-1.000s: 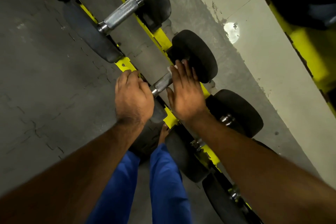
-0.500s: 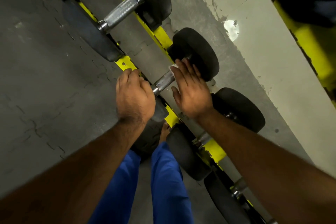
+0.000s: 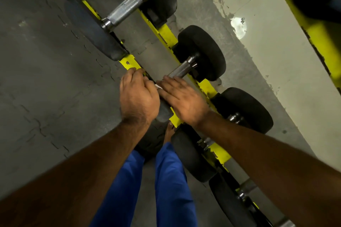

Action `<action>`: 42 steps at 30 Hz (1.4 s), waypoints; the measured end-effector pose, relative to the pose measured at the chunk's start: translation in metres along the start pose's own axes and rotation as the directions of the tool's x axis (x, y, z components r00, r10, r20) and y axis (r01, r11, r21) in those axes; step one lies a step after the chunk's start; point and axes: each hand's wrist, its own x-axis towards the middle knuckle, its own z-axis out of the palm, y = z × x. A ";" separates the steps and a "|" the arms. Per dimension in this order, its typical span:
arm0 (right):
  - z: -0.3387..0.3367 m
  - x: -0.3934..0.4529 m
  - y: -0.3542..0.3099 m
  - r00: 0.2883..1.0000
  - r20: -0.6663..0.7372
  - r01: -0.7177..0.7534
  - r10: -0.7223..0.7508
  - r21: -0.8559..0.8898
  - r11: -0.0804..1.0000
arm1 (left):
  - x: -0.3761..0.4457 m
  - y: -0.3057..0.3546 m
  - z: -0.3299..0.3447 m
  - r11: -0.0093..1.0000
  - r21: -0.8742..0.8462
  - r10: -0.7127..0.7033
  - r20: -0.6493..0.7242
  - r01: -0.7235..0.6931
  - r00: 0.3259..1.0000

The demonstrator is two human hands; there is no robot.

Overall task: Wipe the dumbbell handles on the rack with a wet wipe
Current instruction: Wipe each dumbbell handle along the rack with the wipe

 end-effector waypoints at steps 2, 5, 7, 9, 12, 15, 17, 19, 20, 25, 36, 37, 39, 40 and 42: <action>-0.010 0.003 0.022 0.999 -0.028 -0.026 0.024 -0.094 0.995 | 0.000 -0.001 0.001 1.000 0.001 0.013 0.001 -0.013 1.000; -0.013 0.006 0.022 0.961 -0.114 -0.266 0.254 -0.116 0.957 | 0.000 -0.003 0.002 1.000 -0.007 0.015 0.000 -0.015 1.000; -0.005 0.005 0.006 0.966 -0.139 -0.230 0.218 -0.079 0.970 | -0.001 -0.002 0.000 1.000 -0.008 0.020 0.000 -0.020 1.000; -0.006 0.002 0.011 0.987 -0.098 -0.138 0.127 -0.107 0.985 | -0.001 -0.001 0.000 1.000 -0.006 0.021 0.006 -0.021 1.000; -0.014 0.002 0.031 0.961 -0.144 -0.259 0.235 -0.173 0.950 | 0.000 -0.001 0.000 1.000 -0.009 0.027 0.008 -0.027 1.000; -0.009 0.007 0.017 0.925 -0.179 -0.354 0.336 -0.078 0.932 | -0.001 -0.001 0.000 1.000 0.006 0.023 0.006 -0.023 1.000; -0.011 0.010 0.014 0.935 -0.157 -0.328 0.319 -0.036 0.944 | 0.000 0.000 0.000 1.000 0.012 0.026 0.007 -0.026 1.000; -0.019 0.011 0.019 0.943 -0.170 -0.291 0.287 -0.002 0.957 | 0.001 -0.001 0.000 1.000 0.013 0.028 0.007 -0.028 1.000; -0.022 0.011 0.020 0.937 -0.199 -0.285 0.287 0.041 0.958 | 0.001 -0.002 0.000 1.000 0.012 0.025 0.007 -0.025 1.000; -0.031 0.007 -0.010 0.744 -0.328 -0.425 0.582 0.439 0.792 | -0.001 0.000 -0.001 1.000 0.006 -0.003 0.008 0.003 1.000; -0.040 0.052 -0.029 -0.292 0.394 -0.232 0.872 0.855 -0.464 | -0.001 0.002 -0.002 1.000 -0.005 -0.011 0.002 0.011 1.000; -0.042 0.053 -0.025 -0.297 0.468 -0.170 0.832 0.832 -0.529 | -0.001 0.002 -0.001 1.000 -0.004 -0.010 0.001 0.010 1.000; -0.050 0.057 -0.021 -0.220 0.607 -0.171 0.763 0.746 -0.643 | -0.002 0.001 0.000 1.000 -0.002 -0.015 0.005 0.015 1.000; -0.055 0.058 -0.019 -0.190 0.625 -0.204 0.757 0.730 -0.653 | -0.002 0.001 0.000 1.000 0.000 -0.017 0.008 0.017 1.000; -0.059 0.064 -0.012 -0.139 0.681 -0.124 0.719 0.709 -0.695 | -0.002 0.000 0.001 1.000 0.003 -0.019 0.009 0.019 1.000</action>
